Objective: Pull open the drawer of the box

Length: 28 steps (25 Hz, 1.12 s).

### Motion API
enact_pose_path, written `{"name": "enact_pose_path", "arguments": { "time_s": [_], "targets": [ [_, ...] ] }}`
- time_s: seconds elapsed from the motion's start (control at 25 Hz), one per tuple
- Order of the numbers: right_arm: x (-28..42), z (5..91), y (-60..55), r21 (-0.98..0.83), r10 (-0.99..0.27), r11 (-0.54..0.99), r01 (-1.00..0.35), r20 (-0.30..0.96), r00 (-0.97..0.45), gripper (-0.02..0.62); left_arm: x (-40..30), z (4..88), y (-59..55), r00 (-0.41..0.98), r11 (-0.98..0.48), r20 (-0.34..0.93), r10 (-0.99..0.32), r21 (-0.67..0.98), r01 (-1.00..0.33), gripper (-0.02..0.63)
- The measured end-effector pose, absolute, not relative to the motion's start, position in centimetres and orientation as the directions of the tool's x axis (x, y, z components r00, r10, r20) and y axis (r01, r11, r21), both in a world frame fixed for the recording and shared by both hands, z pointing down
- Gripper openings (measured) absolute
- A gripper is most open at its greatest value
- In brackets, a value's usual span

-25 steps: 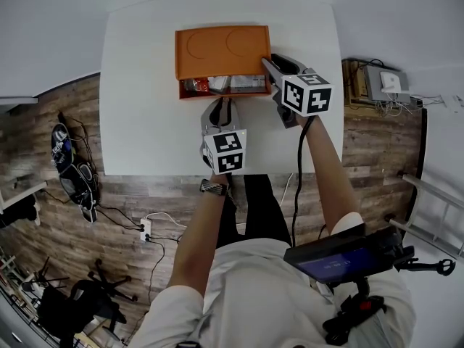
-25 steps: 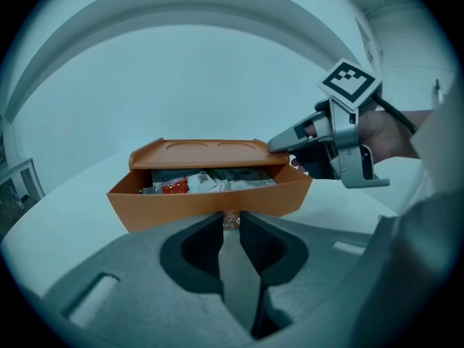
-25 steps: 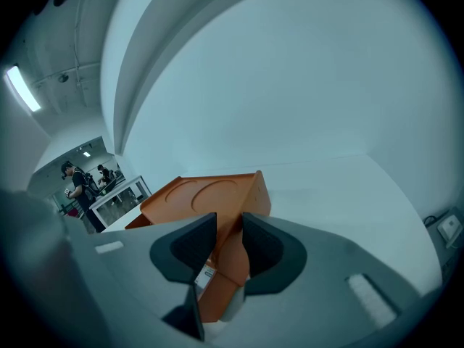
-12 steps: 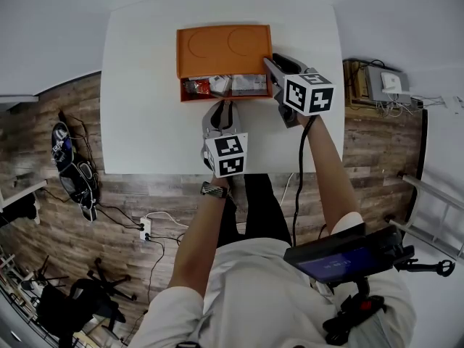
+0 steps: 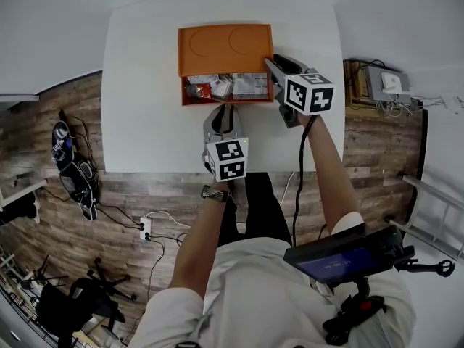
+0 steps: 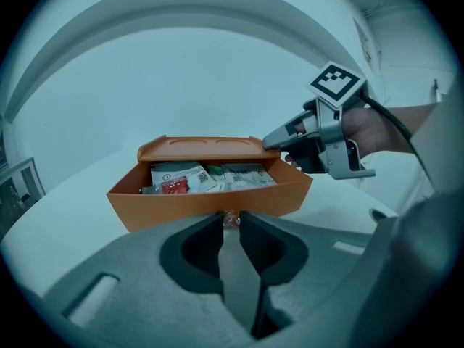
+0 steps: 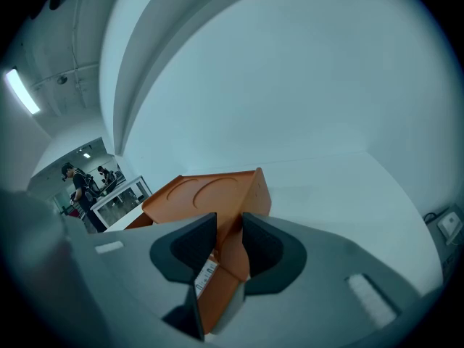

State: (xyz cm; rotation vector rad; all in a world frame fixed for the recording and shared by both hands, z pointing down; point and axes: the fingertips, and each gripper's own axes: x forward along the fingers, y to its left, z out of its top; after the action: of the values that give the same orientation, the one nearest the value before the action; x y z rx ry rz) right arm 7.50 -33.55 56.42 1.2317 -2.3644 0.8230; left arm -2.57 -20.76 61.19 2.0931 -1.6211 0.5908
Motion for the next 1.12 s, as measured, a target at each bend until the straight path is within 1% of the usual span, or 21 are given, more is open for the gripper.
{"name": "enact_pose_path", "arguments": {
  "time_s": [1.12],
  "targets": [
    [7.7, 56.7, -33.3, -0.335, -0.622, 0.453, -0.826, 0.546, -0.562, 0.114, -2.5, 61.8, -19.1, 0.229, -0.229, 0.584, -0.779, 0.074, -0.971, 0.075]
  ]
}}
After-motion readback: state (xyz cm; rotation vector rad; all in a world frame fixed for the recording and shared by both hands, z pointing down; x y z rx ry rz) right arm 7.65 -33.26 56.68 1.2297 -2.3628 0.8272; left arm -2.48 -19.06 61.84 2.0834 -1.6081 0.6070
